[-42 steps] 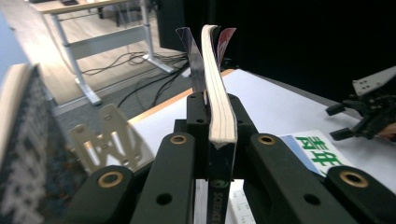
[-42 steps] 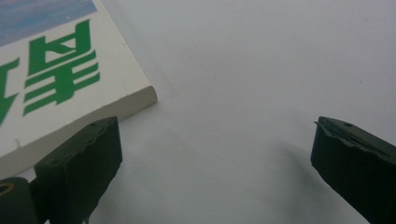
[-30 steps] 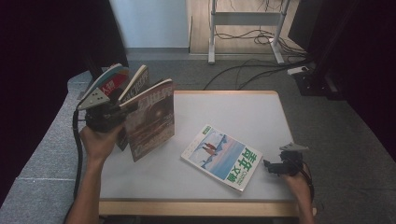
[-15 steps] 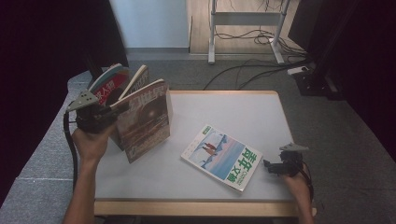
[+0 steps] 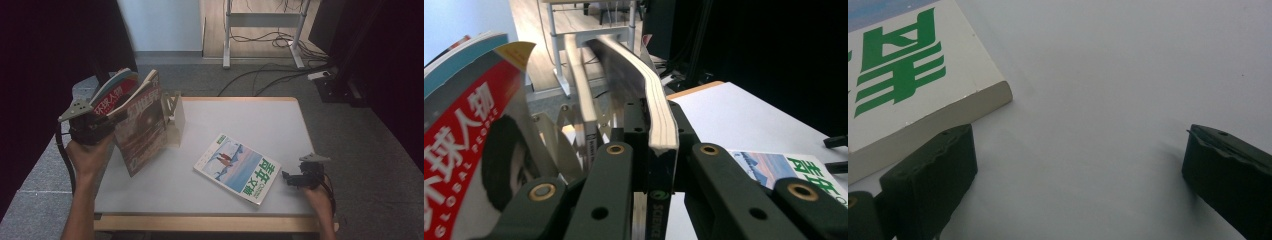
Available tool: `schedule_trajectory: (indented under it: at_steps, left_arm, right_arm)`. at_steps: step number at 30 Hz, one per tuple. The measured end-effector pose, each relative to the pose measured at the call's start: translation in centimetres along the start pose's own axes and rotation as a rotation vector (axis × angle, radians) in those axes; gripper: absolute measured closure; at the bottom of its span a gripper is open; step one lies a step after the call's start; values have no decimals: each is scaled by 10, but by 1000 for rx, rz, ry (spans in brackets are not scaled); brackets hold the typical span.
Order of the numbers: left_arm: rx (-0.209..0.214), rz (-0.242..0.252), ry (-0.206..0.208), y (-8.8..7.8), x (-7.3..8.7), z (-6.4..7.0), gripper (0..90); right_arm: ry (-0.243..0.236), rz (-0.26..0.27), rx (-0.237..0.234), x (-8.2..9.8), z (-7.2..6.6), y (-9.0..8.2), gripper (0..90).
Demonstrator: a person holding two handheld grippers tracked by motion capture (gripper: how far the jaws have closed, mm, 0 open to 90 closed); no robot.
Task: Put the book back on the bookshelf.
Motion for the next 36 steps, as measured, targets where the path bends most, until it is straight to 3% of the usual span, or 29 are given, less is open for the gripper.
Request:
schedule_trajectory:
  at_steps: [17, 36]
  left_arm:
    - [-140, 7, -18, -5, 3, -12, 843]
    - [-181, 35, -49, 23, 4, -14, 843]
  right_arm:
    - [0, 0, 0, 0, 0, 0, 5]
    - [0, -1, 0, 0, 0, 0, 5]
Point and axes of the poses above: each handheld gripper's, and its own axes: y roughly forward along the jaws, x roughly out of its underside, z roughly to its right, the point moved 2 cm from there along y, roughly forward along the jaws, and after that the axes turned 1 degree about -y, right-handed, at the moved point
